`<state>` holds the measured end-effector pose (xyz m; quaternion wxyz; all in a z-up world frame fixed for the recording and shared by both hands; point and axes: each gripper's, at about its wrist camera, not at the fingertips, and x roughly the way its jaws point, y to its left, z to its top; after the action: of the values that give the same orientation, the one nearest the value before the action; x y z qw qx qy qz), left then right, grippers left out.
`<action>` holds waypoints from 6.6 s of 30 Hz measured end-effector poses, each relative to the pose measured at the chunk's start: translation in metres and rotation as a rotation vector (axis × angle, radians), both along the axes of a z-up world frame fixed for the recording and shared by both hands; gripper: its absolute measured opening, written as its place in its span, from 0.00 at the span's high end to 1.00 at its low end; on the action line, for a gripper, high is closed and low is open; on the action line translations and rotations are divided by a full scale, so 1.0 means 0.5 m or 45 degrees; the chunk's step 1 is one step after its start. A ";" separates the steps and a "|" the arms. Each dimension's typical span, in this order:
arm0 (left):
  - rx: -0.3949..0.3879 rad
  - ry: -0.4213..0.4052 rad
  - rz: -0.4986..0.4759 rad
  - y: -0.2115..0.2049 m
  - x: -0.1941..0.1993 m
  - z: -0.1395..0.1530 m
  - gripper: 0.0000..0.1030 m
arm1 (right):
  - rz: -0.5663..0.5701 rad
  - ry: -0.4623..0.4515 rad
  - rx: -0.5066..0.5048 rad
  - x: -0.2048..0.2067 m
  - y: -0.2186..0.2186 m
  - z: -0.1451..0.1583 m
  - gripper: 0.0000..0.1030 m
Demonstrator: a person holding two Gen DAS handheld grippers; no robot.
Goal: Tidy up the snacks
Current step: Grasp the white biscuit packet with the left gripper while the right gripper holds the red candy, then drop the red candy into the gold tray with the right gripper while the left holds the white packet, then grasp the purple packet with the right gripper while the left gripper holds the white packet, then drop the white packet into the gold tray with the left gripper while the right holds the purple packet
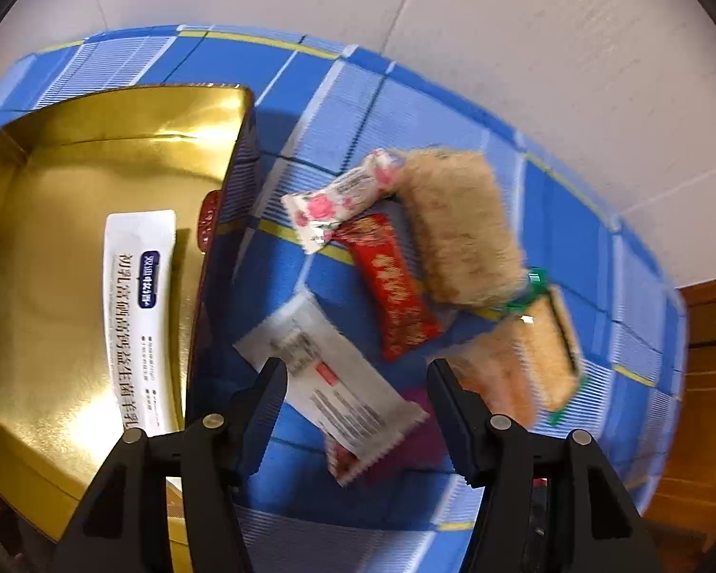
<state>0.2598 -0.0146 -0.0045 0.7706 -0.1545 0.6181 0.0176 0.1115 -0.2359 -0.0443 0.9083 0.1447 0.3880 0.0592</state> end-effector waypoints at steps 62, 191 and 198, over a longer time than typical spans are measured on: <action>0.219 -0.596 -0.499 -0.068 -0.324 -0.069 0.63 | -0.010 -0.017 -0.081 -0.001 0.014 0.000 0.76; -0.018 -0.941 -0.397 0.075 -0.473 0.044 0.64 | 0.691 0.020 -0.409 0.063 0.276 0.014 0.59; -0.036 -0.926 -0.319 0.110 -0.466 0.050 0.64 | 0.605 0.015 -0.406 0.034 0.262 0.008 0.61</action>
<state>0.0271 0.0406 0.0205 0.9334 -0.0846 0.3187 -0.1415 0.1285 -0.1047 -0.0405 0.8780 -0.0946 0.4209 0.2076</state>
